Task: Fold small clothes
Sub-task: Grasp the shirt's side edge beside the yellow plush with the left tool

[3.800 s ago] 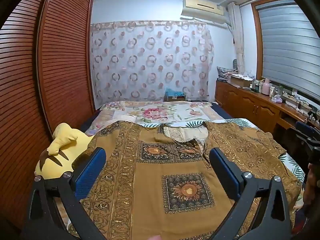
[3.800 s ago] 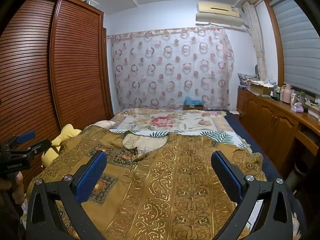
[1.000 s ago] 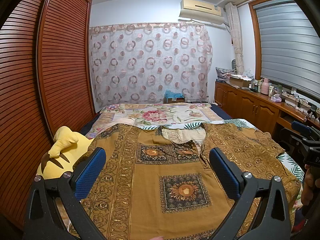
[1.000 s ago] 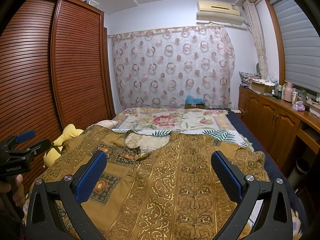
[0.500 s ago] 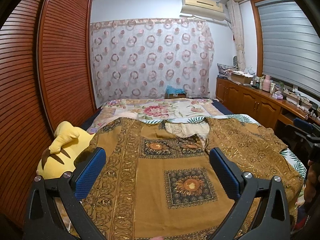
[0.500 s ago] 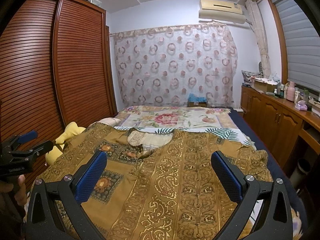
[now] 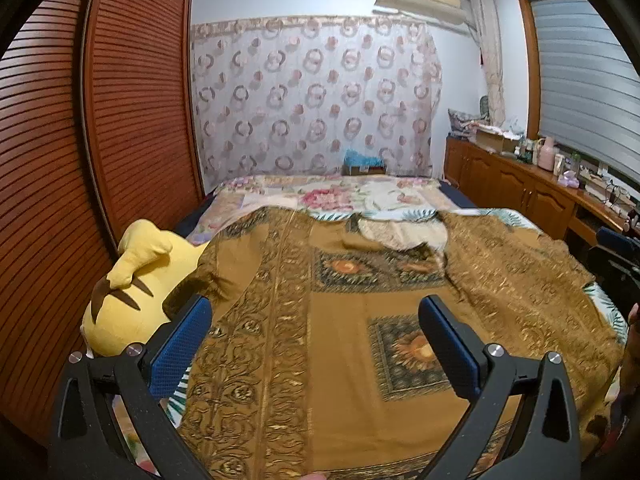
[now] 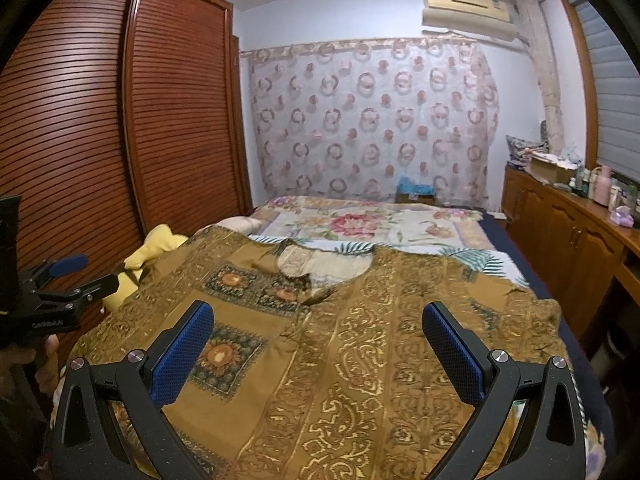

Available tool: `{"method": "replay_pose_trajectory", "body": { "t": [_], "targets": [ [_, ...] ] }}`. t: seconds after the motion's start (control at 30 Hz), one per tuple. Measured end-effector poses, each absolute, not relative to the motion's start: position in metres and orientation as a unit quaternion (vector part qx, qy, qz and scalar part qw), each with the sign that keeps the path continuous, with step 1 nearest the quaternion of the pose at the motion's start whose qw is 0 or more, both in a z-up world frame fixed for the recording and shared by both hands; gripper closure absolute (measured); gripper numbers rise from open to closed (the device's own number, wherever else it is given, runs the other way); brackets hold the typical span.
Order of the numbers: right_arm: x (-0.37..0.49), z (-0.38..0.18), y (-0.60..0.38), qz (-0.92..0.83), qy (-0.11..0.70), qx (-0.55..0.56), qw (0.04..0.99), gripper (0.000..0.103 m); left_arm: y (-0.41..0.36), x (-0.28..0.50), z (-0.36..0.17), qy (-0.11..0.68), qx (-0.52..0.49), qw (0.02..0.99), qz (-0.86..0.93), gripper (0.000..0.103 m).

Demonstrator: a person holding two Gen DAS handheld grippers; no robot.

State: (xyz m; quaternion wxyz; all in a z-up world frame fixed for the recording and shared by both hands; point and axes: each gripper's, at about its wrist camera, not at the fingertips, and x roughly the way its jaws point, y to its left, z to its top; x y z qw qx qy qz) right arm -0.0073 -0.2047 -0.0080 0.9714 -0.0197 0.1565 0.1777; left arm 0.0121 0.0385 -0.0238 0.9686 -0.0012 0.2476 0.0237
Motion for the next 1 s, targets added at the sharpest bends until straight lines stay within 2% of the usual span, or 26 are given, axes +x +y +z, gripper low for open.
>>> {"method": "replay_pose_trajectory", "body": {
  "t": [0.47,0.77,1.0],
  "targets": [
    [0.019,-0.017,-0.193,0.209,0.200,-0.054,0.956,0.000,0.099,0.030,-0.057,0.295,-0.006,0.955,0.013,0.000],
    [0.038,-0.012,-0.182,0.227,0.215,-0.082,0.946,0.000,0.150,0.059,-0.070,0.334,-0.022,0.942,0.015,0.020],
    [0.040,-0.018,-0.179,0.244,0.226,-0.087,0.939,0.000,0.173,0.090,-0.074,0.357,-0.009,0.934,0.021,0.027]
  ]
}}
